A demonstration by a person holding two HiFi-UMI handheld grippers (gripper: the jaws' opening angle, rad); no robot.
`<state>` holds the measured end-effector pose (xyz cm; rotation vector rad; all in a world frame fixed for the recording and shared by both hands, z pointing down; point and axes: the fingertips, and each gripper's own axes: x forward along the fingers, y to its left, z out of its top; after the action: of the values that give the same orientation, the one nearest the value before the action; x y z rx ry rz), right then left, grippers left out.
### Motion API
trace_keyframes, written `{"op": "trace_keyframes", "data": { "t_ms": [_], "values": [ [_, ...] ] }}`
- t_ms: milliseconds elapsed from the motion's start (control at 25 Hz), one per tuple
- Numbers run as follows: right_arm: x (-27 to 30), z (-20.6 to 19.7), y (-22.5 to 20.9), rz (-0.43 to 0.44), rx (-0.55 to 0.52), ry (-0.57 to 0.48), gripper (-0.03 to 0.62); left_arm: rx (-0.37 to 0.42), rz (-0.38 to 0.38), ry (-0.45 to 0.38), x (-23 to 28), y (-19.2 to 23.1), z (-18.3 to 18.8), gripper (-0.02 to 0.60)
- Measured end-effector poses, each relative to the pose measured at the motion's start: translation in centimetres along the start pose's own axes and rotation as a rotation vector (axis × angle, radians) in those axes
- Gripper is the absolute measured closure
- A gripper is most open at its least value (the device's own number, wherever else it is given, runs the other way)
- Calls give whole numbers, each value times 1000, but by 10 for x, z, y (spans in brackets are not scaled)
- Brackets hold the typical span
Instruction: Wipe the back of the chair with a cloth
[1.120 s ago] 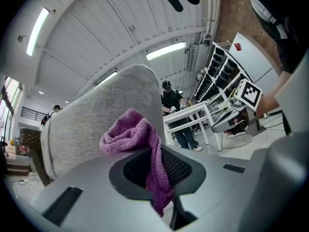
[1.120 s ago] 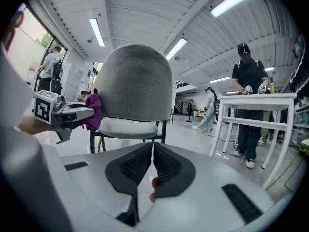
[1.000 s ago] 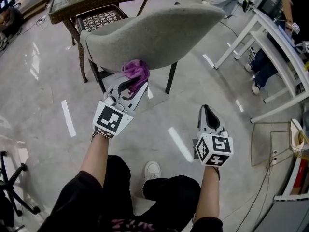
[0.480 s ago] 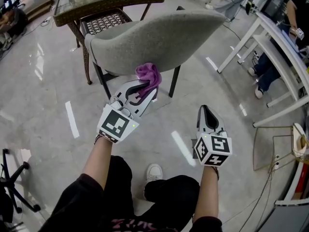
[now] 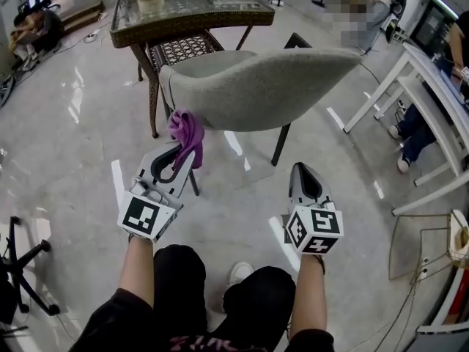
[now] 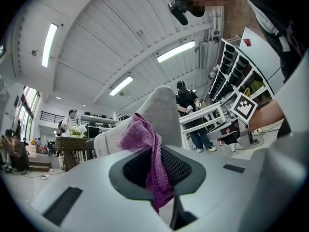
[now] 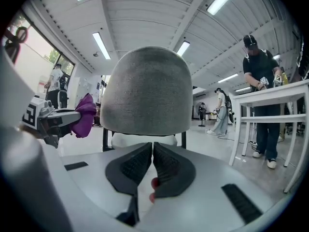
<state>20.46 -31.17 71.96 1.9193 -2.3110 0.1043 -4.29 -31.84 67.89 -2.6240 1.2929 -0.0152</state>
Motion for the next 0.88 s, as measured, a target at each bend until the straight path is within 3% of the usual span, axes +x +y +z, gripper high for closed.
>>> {"op": "trace_keyframes", "data": {
  "t_ms": [480,680,880],
  "values": [
    [39,21,20,88,-26,-35,566,-29,96,19,8,48,-1,511],
    [48,44,3,96,-41,4,566,-59,143,15,25,66,22,511],
    [42,71,-4,82,-13,53,566,-86,174,63,23,82,50,511]
  ]
}}
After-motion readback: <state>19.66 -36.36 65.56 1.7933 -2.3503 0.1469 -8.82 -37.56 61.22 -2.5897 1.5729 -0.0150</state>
